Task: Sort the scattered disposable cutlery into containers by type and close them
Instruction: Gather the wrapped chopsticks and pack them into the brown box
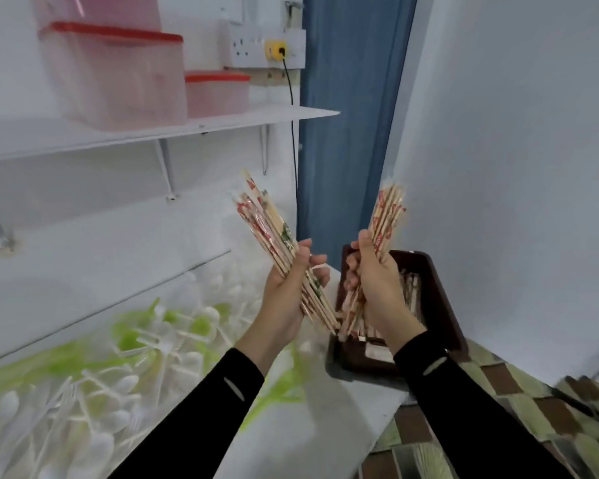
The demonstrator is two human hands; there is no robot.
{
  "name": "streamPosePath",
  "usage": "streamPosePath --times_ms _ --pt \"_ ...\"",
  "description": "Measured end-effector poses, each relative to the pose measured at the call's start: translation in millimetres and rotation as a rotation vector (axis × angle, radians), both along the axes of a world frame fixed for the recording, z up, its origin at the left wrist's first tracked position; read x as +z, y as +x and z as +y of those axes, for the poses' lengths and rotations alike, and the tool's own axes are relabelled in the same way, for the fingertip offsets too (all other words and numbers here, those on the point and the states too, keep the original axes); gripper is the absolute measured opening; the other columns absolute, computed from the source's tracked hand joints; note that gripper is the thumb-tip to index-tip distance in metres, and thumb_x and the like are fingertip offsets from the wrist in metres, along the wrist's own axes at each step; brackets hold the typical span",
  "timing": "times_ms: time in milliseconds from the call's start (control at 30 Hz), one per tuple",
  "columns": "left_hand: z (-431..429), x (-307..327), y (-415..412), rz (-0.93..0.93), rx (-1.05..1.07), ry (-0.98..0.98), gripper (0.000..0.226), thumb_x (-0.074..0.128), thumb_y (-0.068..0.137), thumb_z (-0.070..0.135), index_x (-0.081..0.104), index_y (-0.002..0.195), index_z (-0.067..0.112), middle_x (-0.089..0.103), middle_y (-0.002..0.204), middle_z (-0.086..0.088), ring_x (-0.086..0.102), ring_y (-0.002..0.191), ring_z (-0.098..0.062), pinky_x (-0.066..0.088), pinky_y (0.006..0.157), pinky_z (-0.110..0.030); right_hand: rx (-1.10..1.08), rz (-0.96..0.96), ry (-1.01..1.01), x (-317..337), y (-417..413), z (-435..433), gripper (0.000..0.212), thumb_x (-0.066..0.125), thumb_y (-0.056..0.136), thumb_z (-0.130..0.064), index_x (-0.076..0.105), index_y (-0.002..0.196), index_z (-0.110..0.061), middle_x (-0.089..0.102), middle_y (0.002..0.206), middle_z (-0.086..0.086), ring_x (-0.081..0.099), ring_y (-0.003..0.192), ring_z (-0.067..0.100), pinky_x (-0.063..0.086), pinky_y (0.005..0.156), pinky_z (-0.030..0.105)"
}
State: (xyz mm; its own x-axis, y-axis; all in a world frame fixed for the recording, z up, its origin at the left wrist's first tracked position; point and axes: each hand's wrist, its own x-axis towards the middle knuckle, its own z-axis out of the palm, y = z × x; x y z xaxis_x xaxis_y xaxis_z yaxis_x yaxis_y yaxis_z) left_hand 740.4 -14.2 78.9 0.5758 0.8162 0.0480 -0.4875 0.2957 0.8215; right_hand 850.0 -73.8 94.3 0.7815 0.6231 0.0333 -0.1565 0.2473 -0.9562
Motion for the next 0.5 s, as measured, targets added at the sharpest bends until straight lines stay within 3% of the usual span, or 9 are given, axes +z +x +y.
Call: streamPosePath --times_ms 167,300,367,433,500 --pt "-10.4 -4.3 71.6 0.04 -0.117 0.158 0.028 0.051 0.1 0.023 0.054 0.128 0.027 0.074 0.088 -0.003 0.069 0.077 -0.014 0.057 0.077 -0.031 -0.114 -0.041 -0.039 -8.8 67.3 -29.3 0.032 0.052 0.098 -0.044 0.056 0.085 -0.014 0.05 0.056 -0.003 0.041 0.04 0.011 0.036 0.041 0.024" --pt "-11.7 -17.9 117.0 0.071 -0.209 0.075 0.031 0.052 0.1 0.017 0.049 0.128 0.031 0.074 0.099 -0.009 0.07 0.092 -0.018 0.056 0.084 -0.034 -0.183 -0.102 -0.12 -32.7 93.6 -40.7 0.039 0.049 0.099 -0.046 0.058 0.091 -0.009 0.056 0.063 0.002 0.05 0.052 0.015 0.043 0.044 0.021" --pt "-9.9 -31.7 131.6 0.13 -0.256 0.021 0.03 0.054 0.1 0.015 0.05 0.127 0.028 0.074 0.105 -0.013 0.07 0.097 -0.022 0.054 0.09 -0.039 -0.2 -0.126 -0.179 -51.7 102.4 -44.0 0.035 0.049 0.1 -0.042 0.063 0.095 -0.011 0.067 0.078 0.002 0.063 0.067 0.013 0.051 0.056 0.016" --pt "-9.1 -50.2 139.4 0.252 -0.3 0.041 0.03 0.057 0.098 0.016 0.054 0.127 0.024 0.072 0.11 -0.014 0.069 0.103 -0.024 0.053 0.095 -0.042 -0.168 -0.148 -0.27 -73.6 109.3 -43.8 0.032 0.051 0.099 -0.041 0.068 0.099 -0.014 0.073 0.086 0.002 0.07 0.079 0.014 0.056 0.07 0.024" --pt "-8.6 -66.4 144.4 0.415 -0.356 0.132 0.029 0.063 0.095 0.023 0.06 0.124 0.024 0.07 0.117 -0.009 0.067 0.108 -0.02 0.05 0.1 -0.04 -0.164 -0.175 -0.42 -89.1 117.4 -38.8 0.036 0.053 0.098 -0.045 0.07 0.105 -0.014 0.074 0.086 0.004 0.069 0.078 0.019 0.056 0.073 0.036"
